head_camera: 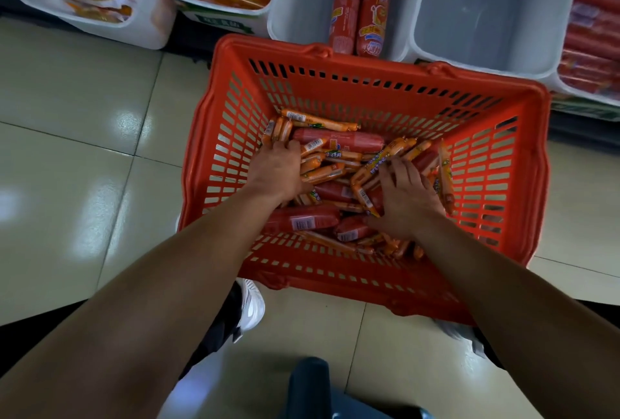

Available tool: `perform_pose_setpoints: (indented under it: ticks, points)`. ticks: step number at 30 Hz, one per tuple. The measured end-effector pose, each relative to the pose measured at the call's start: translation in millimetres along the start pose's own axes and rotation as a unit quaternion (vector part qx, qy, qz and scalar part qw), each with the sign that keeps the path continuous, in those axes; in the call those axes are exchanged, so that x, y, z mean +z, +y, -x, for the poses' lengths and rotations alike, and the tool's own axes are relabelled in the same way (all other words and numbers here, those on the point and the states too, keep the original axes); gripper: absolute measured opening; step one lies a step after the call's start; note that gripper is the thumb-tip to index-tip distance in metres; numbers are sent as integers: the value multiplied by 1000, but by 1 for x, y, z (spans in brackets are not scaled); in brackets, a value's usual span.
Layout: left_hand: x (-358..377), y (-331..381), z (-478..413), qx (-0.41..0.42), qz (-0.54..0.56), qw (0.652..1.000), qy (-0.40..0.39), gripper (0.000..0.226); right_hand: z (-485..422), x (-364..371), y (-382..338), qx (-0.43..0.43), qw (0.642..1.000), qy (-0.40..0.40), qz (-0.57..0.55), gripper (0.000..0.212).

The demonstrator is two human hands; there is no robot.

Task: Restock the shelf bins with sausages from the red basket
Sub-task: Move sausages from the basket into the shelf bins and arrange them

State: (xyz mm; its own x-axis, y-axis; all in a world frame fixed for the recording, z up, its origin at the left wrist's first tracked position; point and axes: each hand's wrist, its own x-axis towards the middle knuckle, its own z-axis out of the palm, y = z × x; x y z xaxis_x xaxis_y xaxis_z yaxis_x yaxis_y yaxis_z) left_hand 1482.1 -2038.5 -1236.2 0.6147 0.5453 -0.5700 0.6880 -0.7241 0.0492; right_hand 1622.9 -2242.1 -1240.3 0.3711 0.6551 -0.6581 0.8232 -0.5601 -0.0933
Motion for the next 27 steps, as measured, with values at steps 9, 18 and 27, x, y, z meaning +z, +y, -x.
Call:
perform_pose_setpoints:
  ticks: [9,18,27]
  points:
    - [-17,3,8,-12,60,996,-62,74,3,-6,17,-84,996,25,26,103]
    - [-22,-4,11,4,109,994,-29,52,17,-2,-2,-125,989,71,-46,42]
    - [-35,5,6,-56,310,949,22,78,-1,-44,29,3,970,127,-207,43]
